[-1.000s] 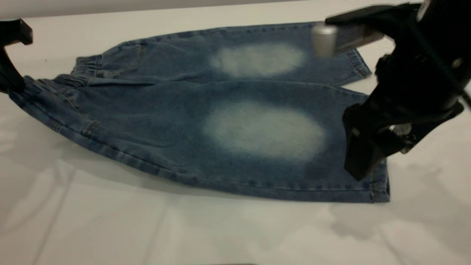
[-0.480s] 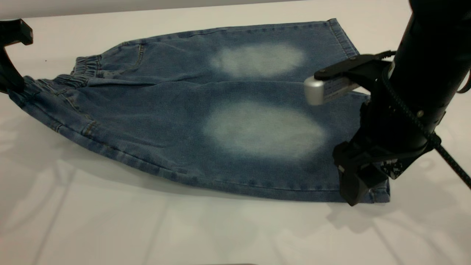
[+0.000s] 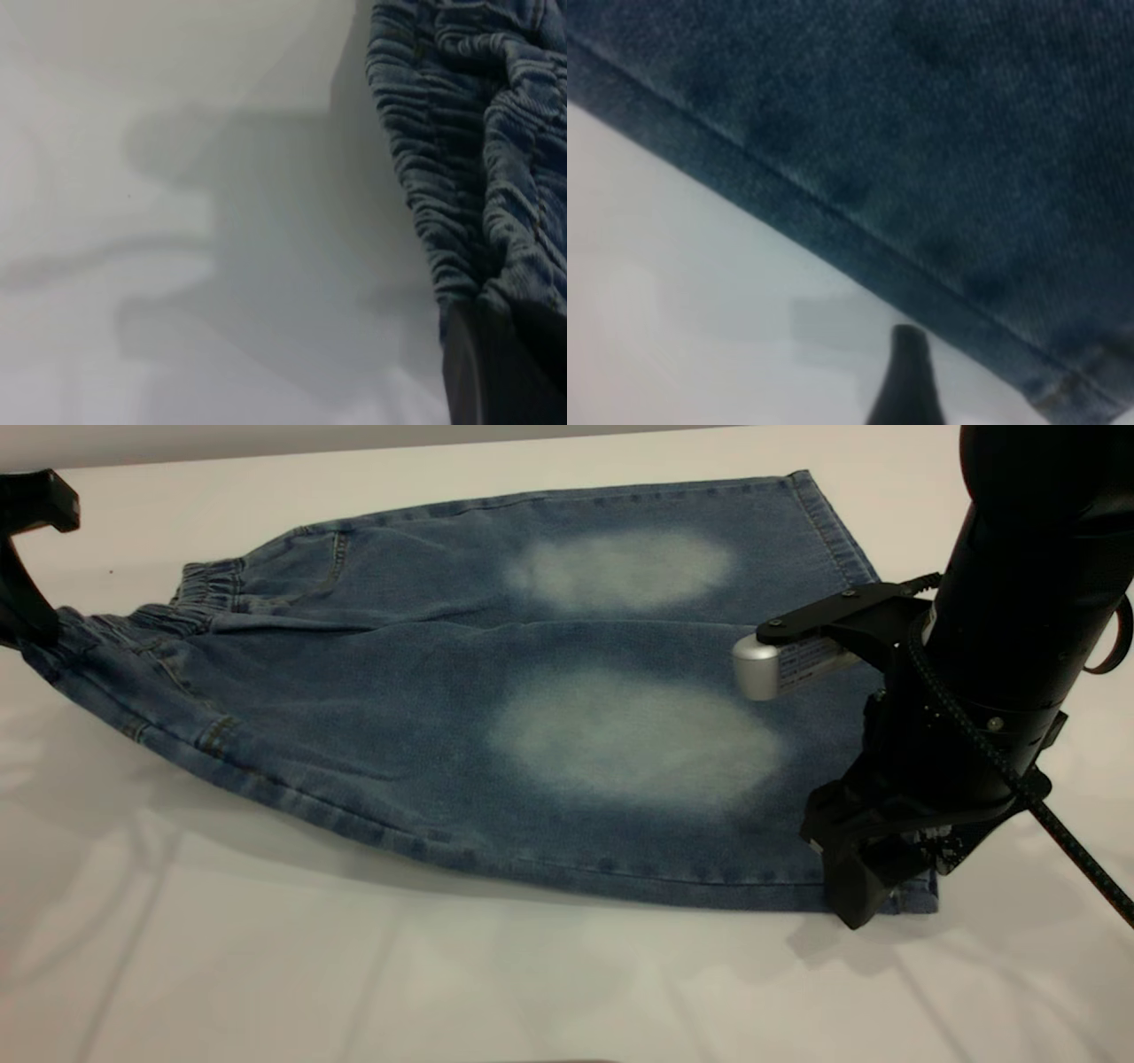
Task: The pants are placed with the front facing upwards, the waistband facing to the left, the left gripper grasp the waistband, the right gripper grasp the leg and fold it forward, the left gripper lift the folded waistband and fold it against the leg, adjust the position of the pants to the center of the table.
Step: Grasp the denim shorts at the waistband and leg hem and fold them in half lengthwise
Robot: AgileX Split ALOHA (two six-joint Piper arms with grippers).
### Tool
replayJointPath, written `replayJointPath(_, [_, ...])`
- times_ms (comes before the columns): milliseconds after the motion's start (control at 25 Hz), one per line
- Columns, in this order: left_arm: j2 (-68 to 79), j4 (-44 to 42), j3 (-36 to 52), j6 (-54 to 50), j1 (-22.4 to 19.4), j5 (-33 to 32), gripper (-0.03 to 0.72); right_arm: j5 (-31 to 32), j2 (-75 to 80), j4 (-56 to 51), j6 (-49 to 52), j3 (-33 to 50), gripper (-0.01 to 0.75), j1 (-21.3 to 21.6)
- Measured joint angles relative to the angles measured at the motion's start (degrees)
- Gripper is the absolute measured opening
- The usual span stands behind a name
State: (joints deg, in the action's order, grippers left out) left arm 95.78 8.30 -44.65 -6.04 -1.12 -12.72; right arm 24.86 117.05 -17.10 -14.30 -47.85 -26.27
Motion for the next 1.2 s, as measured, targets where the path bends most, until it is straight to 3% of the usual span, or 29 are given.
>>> replayJointPath(120, [0.0,0.0,-1.08,0.0,0.0,-0.94,0.04,-0.5,0.31,0.84,0.25,0.0,0.381,0.06])
replayJointPath(360, [0.0,0.0,-3.42,0.0,0.0,-3.65,0.04,-1.36,1.67,1.25,0.65,-0.54,0.087,0.06])
replayJointPath(440, [-0.02,0.0,-3.91,0.01,0.0,-4.44,0.04,-1.49,1.88,1.25,0.86,-0.69,0.044,0.06])
replayJointPath(880, [-0.23,0.0,-4.47,0.01,0.0,-5.52,0.04,-1.66,-1.27,1.09,1.14,-0.2,0.033,0.06])
replayJointPath(1200, [-0.23,1.13,-8.55,0.01,0.0,-11.07,0.04,0.5,-17.86,1.04,1.14,-0.57,0.031,0.79])
